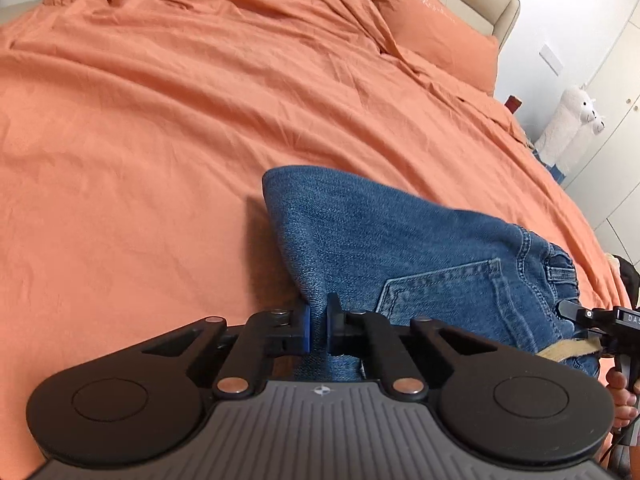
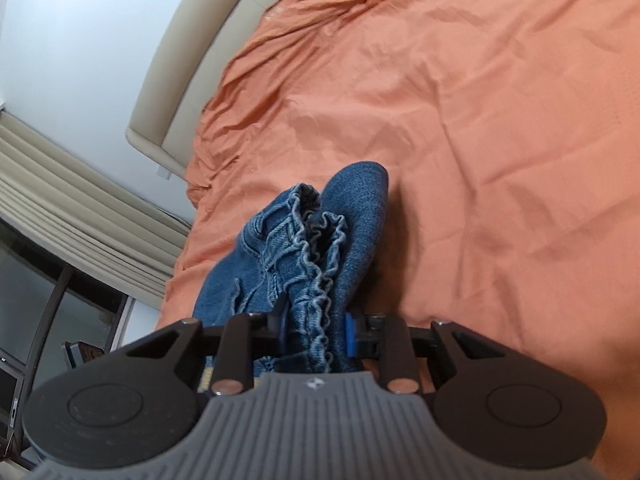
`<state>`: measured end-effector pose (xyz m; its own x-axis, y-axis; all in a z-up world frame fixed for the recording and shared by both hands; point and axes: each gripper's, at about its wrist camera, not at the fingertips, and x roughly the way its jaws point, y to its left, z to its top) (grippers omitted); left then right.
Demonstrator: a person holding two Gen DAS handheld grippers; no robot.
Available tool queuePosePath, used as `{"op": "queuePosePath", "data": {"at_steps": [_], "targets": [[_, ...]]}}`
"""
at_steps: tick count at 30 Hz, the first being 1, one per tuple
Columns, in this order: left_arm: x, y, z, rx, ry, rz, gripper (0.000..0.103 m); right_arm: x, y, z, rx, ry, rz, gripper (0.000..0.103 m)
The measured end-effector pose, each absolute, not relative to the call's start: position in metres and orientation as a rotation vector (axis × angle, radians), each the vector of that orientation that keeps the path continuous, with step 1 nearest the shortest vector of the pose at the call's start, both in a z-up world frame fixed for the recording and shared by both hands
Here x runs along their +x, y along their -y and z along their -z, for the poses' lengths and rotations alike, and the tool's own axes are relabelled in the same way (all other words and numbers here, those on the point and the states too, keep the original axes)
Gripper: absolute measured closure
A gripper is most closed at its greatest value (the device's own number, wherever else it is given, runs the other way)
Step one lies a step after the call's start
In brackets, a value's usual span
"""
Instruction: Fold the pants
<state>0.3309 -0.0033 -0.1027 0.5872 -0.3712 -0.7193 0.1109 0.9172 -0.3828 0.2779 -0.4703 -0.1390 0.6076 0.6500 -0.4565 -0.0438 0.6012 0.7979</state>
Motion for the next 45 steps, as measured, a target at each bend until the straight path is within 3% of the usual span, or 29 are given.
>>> {"op": "queuePosePath", "data": {"at_steps": [12, 27, 34, 45], "targets": [[0.295, -0.003, 0.029, -0.261, -0.785, 0.274, 0.097, 0.233, 0.447, 0.066, 0.758, -0.687, -0.525, 0.084], [0.216, -0.12, -0.068, -0.199, -0.74, 0.169, 0.097, 0.203, 0.312, -0.014, 0.689, -0.732, -0.681, 0.085], [0.223, -0.179, -0.057, -0.215, -0.773, 0.087, 0.097, 0.224, 0.226, -0.013, 0.655, -0.821, -0.728, 0.085], [0.275, -0.233, 0.017, -0.278, -0.85, 0.051, 0.096, 0.286, 0.163, 0.041, 0.638, -0.94, -0.688, 0.085]]}}
